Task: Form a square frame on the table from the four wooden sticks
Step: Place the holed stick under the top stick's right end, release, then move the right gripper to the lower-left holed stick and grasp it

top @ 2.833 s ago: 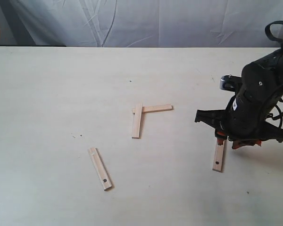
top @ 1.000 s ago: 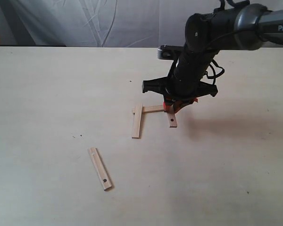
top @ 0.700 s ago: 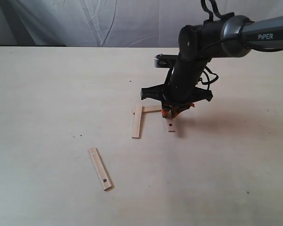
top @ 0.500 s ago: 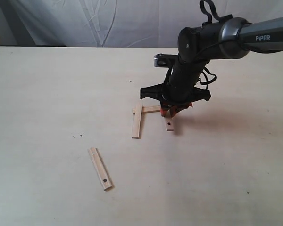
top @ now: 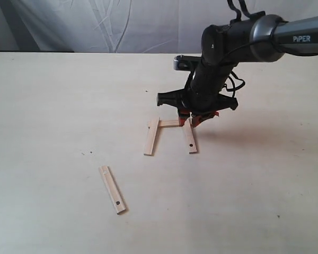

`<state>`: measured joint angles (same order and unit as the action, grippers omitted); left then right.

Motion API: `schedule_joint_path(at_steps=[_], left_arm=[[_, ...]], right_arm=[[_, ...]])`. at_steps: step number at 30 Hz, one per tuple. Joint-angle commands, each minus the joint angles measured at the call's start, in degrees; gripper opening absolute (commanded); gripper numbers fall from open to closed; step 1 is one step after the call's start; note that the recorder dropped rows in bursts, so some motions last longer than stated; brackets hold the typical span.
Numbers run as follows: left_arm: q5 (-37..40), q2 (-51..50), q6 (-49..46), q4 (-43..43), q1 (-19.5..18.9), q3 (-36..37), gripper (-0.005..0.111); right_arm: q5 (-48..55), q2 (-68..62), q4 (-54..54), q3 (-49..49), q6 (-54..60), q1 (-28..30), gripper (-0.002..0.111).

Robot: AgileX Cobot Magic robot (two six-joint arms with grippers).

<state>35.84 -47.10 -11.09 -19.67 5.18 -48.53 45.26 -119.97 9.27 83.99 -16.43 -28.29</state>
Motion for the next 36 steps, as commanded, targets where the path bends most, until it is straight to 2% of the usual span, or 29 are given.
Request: schedule_joint_path(at_steps=[1,5,14,25,30,36], left_arm=[[-0.7,0.4,0.0,0.4,0.1,0.3,0.0],[-1.2,0.4,3.3,3.1,0.1,0.3,0.0],[-0.9,0.4,20.4,20.2,0.1,0.3,0.0],[0.0,0.5,21.5,19.7,0.1,0.3,0.0],[0.2,0.5,21.5,19.0,0.1,0.3,0.0],[0.7,0.5,21.5,18.9,0.1,0.3,0.0]], right_arm=[[1.6,3.3,0.1,0.4,0.4,-2.4,0.034],[1.9,3.7,0.1,0.4,1.4,-7.8,0.034],[0.9,3.5,0.1,0.4,1.4,-19.4,0.034],[-1.0,1.4,-0.4,0.5,1.6,-26.4,0.034],[1.3,-0.6,-0.5,3.0,1.5,-27.4,0.047],[4.6,-3.3,-3.8,6.8,-0.2,-28.1,0.046]])
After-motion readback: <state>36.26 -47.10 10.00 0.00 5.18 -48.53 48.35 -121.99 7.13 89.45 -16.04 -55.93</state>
